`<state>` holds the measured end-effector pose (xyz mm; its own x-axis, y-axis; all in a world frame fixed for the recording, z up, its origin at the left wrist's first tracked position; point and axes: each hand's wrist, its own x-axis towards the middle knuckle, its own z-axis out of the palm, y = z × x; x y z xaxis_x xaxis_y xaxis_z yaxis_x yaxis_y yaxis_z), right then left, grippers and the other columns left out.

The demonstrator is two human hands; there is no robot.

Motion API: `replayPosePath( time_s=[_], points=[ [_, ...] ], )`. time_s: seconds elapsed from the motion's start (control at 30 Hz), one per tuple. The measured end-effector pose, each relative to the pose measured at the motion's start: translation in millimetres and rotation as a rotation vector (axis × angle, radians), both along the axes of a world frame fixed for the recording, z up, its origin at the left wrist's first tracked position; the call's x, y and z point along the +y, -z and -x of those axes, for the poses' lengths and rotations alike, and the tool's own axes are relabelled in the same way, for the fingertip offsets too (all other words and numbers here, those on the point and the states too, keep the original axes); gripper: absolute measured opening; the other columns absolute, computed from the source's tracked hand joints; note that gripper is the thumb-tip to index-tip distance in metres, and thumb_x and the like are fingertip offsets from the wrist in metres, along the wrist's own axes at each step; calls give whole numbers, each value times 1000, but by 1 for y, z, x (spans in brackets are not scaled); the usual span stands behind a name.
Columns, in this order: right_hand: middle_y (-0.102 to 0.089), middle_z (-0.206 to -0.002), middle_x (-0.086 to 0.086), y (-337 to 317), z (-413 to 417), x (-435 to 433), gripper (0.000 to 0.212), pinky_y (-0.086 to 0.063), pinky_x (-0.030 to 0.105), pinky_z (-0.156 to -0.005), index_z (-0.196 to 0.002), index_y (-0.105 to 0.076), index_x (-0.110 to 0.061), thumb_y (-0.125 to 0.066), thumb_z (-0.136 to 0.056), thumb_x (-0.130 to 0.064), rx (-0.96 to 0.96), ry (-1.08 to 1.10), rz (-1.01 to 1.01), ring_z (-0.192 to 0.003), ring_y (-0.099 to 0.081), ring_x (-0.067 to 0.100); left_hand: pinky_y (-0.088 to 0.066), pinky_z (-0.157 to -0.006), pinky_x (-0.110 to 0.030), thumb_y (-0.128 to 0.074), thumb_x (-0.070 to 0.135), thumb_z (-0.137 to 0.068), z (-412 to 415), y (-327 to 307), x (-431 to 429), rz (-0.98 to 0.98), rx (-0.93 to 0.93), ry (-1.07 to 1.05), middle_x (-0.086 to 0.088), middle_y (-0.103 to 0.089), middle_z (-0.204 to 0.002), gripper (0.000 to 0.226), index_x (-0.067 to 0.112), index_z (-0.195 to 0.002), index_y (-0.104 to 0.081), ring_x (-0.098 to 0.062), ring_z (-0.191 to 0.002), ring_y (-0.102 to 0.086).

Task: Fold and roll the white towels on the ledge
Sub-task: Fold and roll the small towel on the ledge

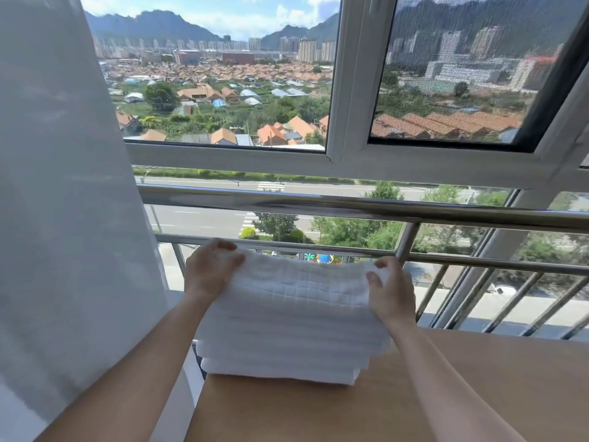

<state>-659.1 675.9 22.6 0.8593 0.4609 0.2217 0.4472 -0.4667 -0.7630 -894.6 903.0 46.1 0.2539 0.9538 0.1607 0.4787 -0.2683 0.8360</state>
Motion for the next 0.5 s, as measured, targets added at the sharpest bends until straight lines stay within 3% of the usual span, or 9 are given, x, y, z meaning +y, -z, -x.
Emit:
replayPosePath(
  time_s=[0.1,0.23,0.33,0.4,0.5],
  points=[
    [-49,-110,2,-1,-3,1,17,-40,33,-86,-114,-54,-20,-59,-98,-22,-101,20,-93,-99,-50,20,-50,-80,-34,-84,39,-72,-2,-3,5,-64,-28,-13,9,-65,-92,21,39,-86,-68,-20,-92,-63],
    [-56,-116,18,20,-5,1,23,-43,40,-93,-117,-58,-13,-61,-96,-23,107,51,82,-109,-55,37,-43,-80,-29,-83,40,-74,0,15,7,-21,210,54,0,-69,-108,30,27,-98,-71,-22,-101,-63],
    [-58,-121,17,18,-8,2,26,-44,42,-94,-120,-55,-18,-58,-97,-29,135,52,130,-111,-56,38,-45,-81,-32,-76,46,-75,1,17,10,-4,281,41,0,-64,-115,31,30,-102,-70,-23,-103,-62],
    [-56,-126,14,12,-10,5,29,-41,44,-95,-124,-52,-21,-52,-98,-34,65,72,276,-114,-54,37,-47,-86,-35,-70,45,-78,-3,14,9,-17,360,27,-1,-61,-120,30,30,-105,-68,-25,-107,-60],
    [-44,-143,11,5,0,13,41,-33,48,-101,-137,-45,-28,-39,-100,-44,-176,48,537,-128,-43,36,-38,-100,-40,-60,42,-87,-12,16,-2,-274,522,27,-5,-59,-129,30,25,-111,-67,-29,-123,-51]
  ],
)
